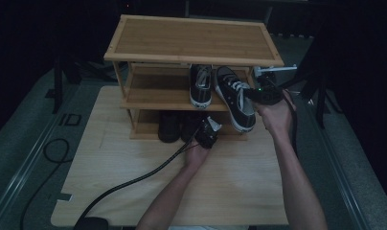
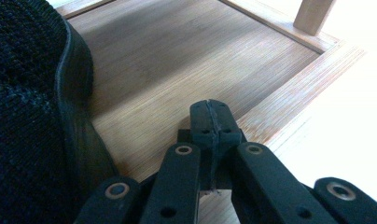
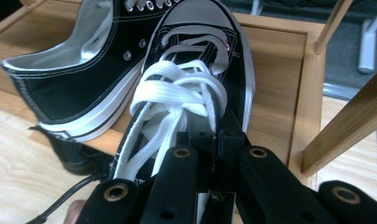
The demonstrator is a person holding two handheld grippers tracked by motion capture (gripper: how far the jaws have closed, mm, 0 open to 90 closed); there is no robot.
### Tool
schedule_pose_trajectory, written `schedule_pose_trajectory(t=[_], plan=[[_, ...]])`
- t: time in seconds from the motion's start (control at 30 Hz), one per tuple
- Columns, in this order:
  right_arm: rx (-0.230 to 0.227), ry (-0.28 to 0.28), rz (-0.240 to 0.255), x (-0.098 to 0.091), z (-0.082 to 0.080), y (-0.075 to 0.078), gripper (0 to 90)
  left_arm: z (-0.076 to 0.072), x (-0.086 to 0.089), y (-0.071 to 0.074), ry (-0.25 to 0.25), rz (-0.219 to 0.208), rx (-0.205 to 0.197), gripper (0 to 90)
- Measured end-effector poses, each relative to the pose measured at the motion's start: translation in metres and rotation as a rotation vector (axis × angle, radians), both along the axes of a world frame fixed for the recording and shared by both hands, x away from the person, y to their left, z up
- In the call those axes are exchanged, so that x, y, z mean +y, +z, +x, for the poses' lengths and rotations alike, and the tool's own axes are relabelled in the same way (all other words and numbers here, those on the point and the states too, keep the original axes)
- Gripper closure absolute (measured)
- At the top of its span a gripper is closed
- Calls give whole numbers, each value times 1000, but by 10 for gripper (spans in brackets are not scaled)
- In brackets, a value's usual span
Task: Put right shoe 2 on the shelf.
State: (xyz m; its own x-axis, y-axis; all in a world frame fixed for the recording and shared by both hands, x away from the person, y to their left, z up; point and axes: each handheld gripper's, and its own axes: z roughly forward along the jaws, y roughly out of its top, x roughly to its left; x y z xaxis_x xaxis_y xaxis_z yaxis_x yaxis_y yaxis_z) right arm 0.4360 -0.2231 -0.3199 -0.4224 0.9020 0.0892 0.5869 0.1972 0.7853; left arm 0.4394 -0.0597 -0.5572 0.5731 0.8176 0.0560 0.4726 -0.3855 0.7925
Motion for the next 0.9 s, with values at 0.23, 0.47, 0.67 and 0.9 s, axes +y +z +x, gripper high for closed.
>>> schedule_pose_trajectory(t=[0.23, 0.47, 0.67, 0.9], plan=[[-12, -15, 16, 0, 1, -8, 870, 0, 0, 0, 0, -1, 0, 900], [-41, 18, 69, -8, -5, 1, 728, 0, 0, 0, 0, 0, -1, 900], [-56, 36, 49, -12, -15, 8, 723, 0, 0, 0, 1, -1, -1, 900], [-81, 31, 37, -23, -27, 15, 732, 0, 0, 0, 1, -1, -1, 900]])
